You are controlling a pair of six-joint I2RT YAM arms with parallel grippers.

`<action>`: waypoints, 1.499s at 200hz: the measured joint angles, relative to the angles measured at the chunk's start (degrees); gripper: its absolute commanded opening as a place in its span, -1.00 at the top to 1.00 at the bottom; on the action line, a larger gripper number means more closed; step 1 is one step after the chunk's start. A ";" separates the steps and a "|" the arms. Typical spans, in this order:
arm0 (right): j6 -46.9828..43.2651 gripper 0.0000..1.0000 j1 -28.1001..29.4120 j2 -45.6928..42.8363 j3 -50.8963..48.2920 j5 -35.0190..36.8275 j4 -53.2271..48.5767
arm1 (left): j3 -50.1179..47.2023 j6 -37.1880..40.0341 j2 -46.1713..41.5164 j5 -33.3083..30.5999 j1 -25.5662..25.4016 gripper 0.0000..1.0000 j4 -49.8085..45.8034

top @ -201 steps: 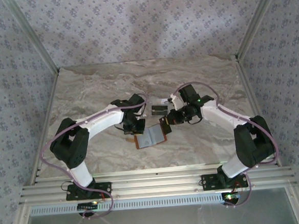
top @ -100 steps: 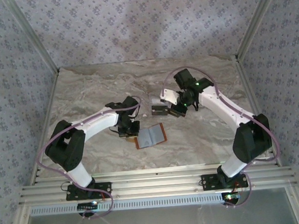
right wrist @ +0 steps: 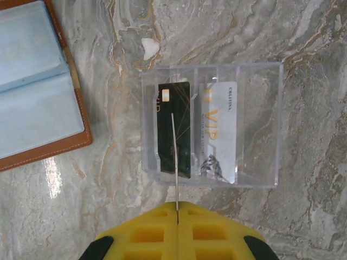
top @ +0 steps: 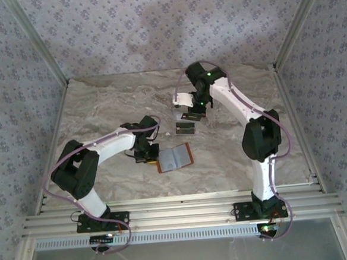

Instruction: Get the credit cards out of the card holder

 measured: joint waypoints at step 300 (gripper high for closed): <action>-0.61 1.00 1.99 18.10 16.52 -1.66 -10.05 | -0.22 -0.83 -0.57 -0.04 1.09 0.85 0.37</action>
